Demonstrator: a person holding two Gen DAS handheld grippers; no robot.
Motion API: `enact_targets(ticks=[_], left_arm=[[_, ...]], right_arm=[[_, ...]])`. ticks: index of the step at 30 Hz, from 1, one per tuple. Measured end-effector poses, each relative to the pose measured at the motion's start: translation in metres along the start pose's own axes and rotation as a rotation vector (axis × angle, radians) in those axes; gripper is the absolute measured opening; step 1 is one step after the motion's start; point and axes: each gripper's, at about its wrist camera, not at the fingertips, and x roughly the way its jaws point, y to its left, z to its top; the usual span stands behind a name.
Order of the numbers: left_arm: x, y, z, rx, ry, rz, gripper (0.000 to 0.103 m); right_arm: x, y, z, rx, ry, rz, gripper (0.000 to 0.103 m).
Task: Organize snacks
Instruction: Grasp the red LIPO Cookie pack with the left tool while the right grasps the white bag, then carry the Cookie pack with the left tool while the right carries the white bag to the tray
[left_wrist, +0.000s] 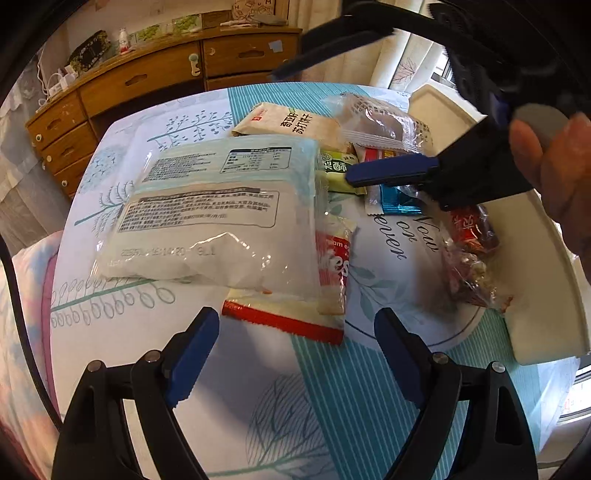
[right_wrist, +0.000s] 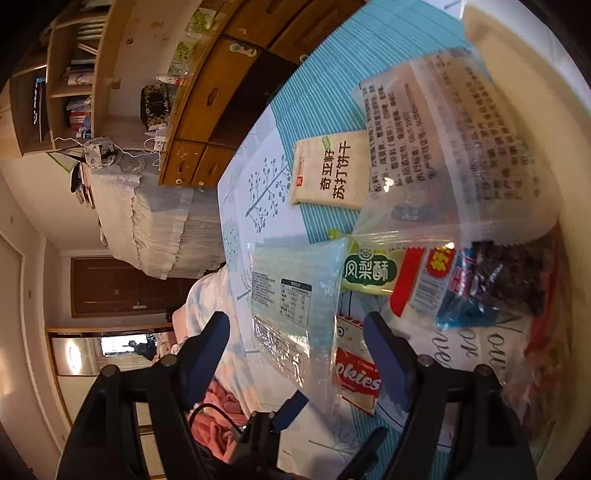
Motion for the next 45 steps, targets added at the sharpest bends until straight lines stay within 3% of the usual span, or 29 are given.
enact_targets(ticks=[6, 13, 16, 20, 24, 29, 34, 40, 45], left_arm=[[0.006, -0.004, -0.001, 0.021, -0.031, 0.031, 0.085], [0.011, -0.006, 0.004, 0.021, -0.064, 0.054, 0.083], [0.013, -0.006, 0.008, 0.025, -0.070, 0.055, 0.083], [0.015, -0.006, 0.010, 0.039, -0.070, 0.060, 0.083], [0.015, -0.007, 0.009, 0.047, -0.063, 0.065, 0.083], [0.017, -0.007, 0.014, 0.042, -0.052, 0.068, 0.083], [0.014, -0.012, 0.015, 0.046, -0.059, 0.070, 0.062], [0.010, -0.015, 0.016, 0.058, -0.046, 0.074, 0.047], [0.001, -0.016, 0.014, 0.071, -0.024, 0.071, 0.045]], right_arm=[[0.025, -0.002, 0.008, -0.001, 0.096, -0.005, 0.075], [0.042, -0.005, 0.015, -0.007, 0.128, -0.008, 0.075], [0.049, -0.004, 0.016, -0.015, 0.142, -0.008, 0.064], [0.055, -0.003, 0.017, -0.036, 0.149, -0.027, 0.029], [0.053, -0.001, 0.018, -0.043, 0.124, 0.009, 0.019], [0.041, 0.009, 0.019, -0.081, 0.056, 0.035, 0.015], [0.024, 0.020, 0.018, -0.124, -0.003, 0.025, 0.014], [0.000, 0.024, 0.016, -0.130, -0.068, 0.015, 0.013], [-0.022, 0.029, 0.009, -0.119, -0.126, 0.007, 0.013]])
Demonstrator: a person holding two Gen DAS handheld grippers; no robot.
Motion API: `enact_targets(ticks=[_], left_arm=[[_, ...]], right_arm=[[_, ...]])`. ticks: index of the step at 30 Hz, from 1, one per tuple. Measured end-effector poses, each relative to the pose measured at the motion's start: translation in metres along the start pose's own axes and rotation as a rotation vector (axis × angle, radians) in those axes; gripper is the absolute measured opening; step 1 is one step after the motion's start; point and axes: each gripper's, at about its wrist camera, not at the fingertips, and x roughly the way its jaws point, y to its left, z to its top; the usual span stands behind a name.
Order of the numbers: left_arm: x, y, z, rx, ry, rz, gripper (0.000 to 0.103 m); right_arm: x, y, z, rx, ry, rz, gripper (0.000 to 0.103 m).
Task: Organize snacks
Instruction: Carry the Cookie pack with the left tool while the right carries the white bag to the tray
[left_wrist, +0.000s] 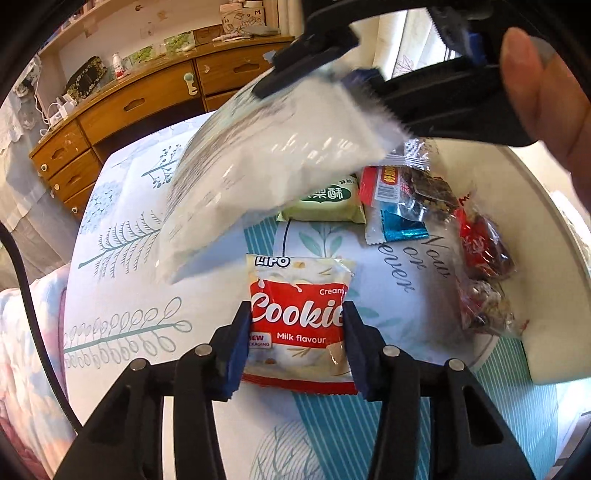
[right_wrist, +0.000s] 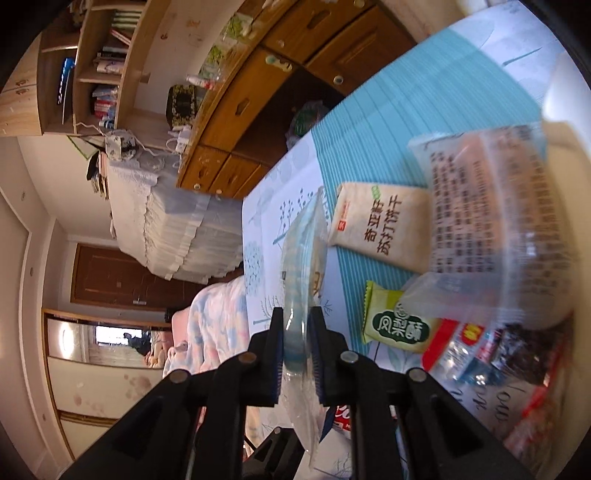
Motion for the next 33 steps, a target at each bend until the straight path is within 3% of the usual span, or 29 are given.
enact_targets(ticks=[11, 20, 33], left_arm=[[-0.066, 0.007, -0.007, 0.042, -0.033, -0.048, 0.045], [-0.131, 0.018, -0.011, 0.066, -0.089, -0.082, 0.045], [-0.183, 0.007, 0.017, 0.024, -0.158, -0.113, 0.045]], right_arm=[[-0.070, 0.036, -0.030, -0.026, -0.192, -0.053, 0.013], [-0.128, 0.071, -0.073, -0.063, -0.371, -0.175, 0.012], [-0.201, 0.066, -0.102, -0.118, -0.528, -0.353, 0.012]])
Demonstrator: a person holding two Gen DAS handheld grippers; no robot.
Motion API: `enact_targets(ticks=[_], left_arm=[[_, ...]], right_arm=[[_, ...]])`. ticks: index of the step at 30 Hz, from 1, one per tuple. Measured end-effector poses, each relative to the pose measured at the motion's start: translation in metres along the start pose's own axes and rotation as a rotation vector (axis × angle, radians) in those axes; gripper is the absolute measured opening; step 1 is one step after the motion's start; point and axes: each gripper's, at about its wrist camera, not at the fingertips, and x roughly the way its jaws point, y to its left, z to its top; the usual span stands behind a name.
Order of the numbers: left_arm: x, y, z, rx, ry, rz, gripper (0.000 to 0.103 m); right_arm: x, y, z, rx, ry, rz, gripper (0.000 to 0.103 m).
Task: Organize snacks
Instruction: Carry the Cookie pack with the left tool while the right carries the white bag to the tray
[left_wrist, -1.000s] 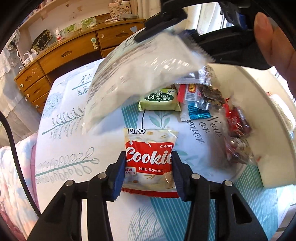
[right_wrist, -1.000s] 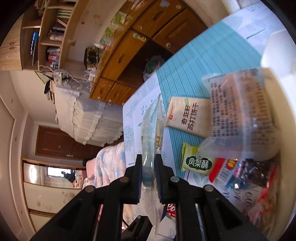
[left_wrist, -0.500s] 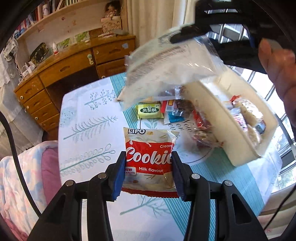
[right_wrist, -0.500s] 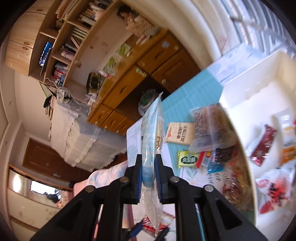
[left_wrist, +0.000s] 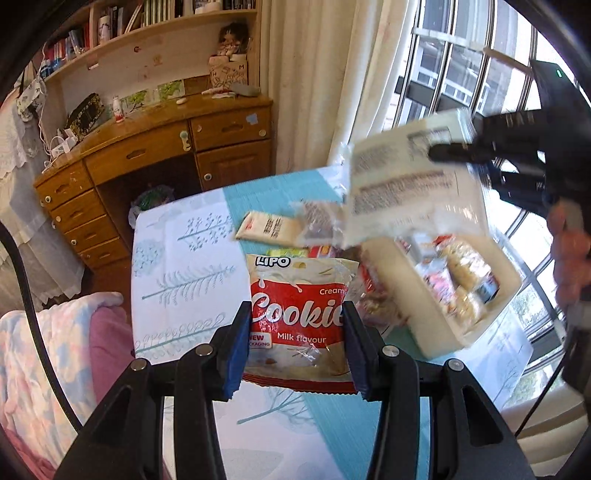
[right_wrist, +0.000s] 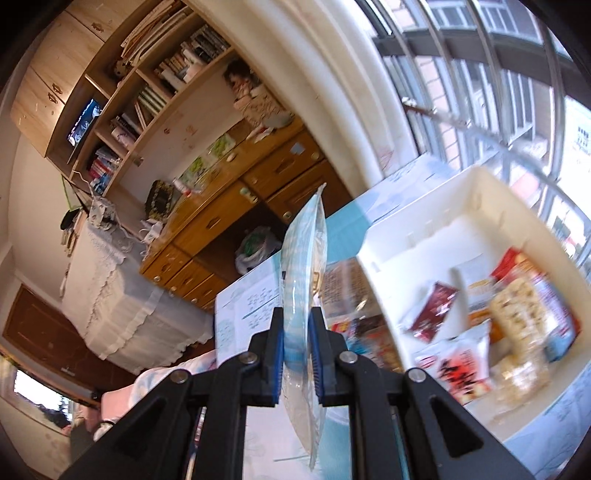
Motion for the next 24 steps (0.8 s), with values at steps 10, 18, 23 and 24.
enact_targets(ticks=[10, 18, 23, 24], left_arm=[[0.004, -0.061, 0.048, -0.071, -0.057, 0.003, 0.045], [0.032, -0.111, 0.078, -0.103, -0.074, -0.015, 0.045], [0.058, -0.141, 0.093, -0.124, -0.057, -0.023, 0.045], [0.063, -0.147, 0.096, -0.125, -0.054, -0.025, 0.045]], right_arm=[[-0.014, -0.055, 0.030, -0.098, 0.045, -0.053, 0.012], [-0.005, -0.091, 0.054, -0.193, 0.109, -0.047, 0.012], [0.006, -0.107, 0.066, -0.249, 0.156, -0.012, 0.013], [0.009, -0.111, 0.068, -0.261, 0.165, -0.005, 0.013]])
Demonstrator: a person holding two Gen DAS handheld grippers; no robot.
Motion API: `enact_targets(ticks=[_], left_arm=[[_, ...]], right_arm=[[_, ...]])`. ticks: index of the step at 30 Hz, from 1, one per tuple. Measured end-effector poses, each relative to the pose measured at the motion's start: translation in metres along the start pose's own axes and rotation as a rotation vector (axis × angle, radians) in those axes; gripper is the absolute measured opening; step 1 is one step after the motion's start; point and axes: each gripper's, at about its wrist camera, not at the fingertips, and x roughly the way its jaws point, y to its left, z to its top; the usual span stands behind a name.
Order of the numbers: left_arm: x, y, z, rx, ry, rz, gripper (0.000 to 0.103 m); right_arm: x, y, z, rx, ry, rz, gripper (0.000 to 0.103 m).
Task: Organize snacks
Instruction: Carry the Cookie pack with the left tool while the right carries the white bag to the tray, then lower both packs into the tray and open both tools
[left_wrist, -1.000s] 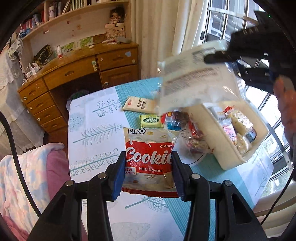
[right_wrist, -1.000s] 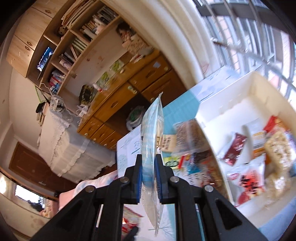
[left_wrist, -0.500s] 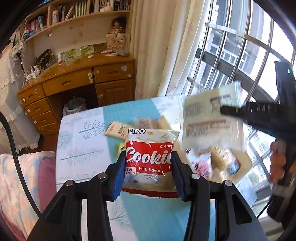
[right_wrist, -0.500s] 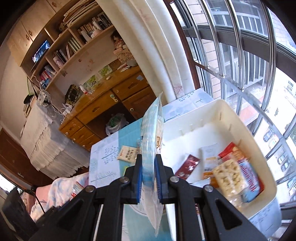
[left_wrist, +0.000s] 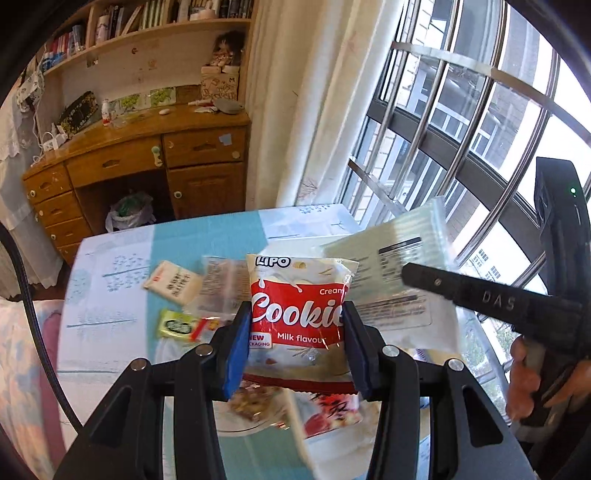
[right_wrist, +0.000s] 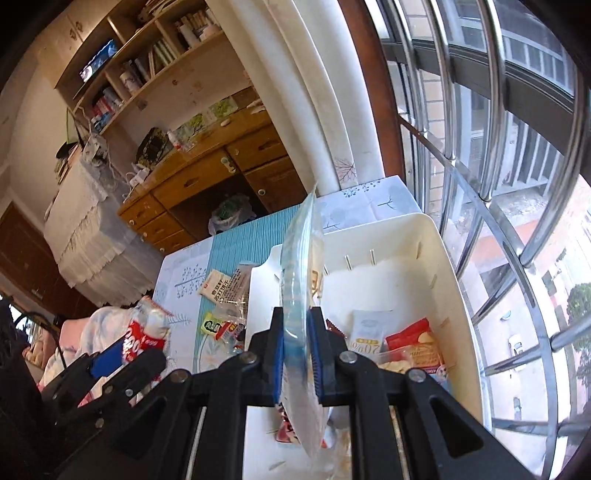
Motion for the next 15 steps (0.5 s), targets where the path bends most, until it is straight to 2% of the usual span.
enact_targets(ticks=[5, 11, 15], left_arm=[[0.026, -0.021, 0.007, -0.023, 0.023, -0.019, 0.045], [0.048, -0.042, 0.010, -0.020, 0.048, -0.043, 0.046], [0.059, -0.050, 0.011, -0.035, 0.073, -0.065, 0.048]], right_arm=[[0.011, -0.018, 0.008, -0.037, 0.035, -0.010, 0.015], [0.018, -0.049, 0.014, -0.007, 0.058, -0.048, 0.018], [0.012, -0.062, 0.018, -0.003, 0.030, -0.065, 0.033]])
